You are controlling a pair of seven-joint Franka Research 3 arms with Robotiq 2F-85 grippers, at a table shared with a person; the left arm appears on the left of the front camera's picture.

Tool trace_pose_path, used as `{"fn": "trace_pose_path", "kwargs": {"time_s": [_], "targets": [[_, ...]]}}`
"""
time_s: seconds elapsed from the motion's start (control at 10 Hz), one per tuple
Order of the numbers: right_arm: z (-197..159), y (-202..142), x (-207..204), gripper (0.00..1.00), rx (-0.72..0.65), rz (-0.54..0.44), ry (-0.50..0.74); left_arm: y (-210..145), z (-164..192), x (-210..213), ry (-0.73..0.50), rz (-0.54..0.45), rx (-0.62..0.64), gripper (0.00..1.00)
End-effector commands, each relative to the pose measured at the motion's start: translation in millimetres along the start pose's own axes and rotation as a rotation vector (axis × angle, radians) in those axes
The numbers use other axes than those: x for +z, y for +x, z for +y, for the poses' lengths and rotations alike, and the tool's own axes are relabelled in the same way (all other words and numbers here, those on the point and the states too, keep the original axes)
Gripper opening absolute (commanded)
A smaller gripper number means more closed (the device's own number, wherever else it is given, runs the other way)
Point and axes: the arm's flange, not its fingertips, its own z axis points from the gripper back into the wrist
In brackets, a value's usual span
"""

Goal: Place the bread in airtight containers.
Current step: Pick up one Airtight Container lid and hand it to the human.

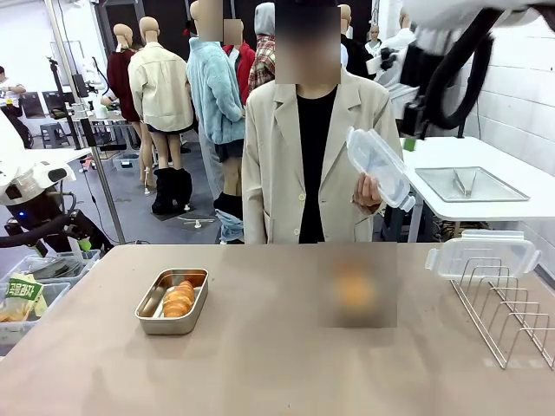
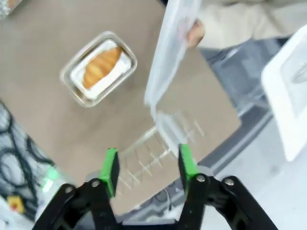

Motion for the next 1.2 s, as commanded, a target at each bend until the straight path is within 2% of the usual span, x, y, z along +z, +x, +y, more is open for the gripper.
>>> {"fn": "trace_pose_path", "kwargs": {"time_s": [0.0, 0.2, 0.4, 0.7, 0.9, 1.1], "targets": [[-47.4, -3.2, -3.0, 1.0, 0.124, 0.063, 0.052, -0.9, 2.0, 2.0, 0.008, 0.0, -0.007, 1.0], [-70.5, -28.9, -22.2, 1.0, 0.339, 0.115, 0.082, -0.9, 2.0, 2.0, 0.008, 0.0, -0.007, 1.0], [-91.4, -43.8, -56.5, 1.0, 0.465, 0.135, 0.185, -0.9, 2.0, 2.0, 0.008, 0.0, -0.007, 1.0], [-81.5, -76.0, -91.1, 1.0, 0.536, 0.158, 0.217, -0.9, 2.0, 2.0, 0.008, 0.0, -0.007, 1.0], [-73.7, -92.4, -109.9, 1.0, 0.528, 0.146, 0.232, -0.9, 2.0, 2.0, 0.008, 0.0, -0.007, 1.0], [-83.0, -102.0, -129.0, 1.0, 0.539, 0.135, 0.221, -0.9, 2.0, 2.0, 0.008, 0.0, -0.007, 1.0]]}}
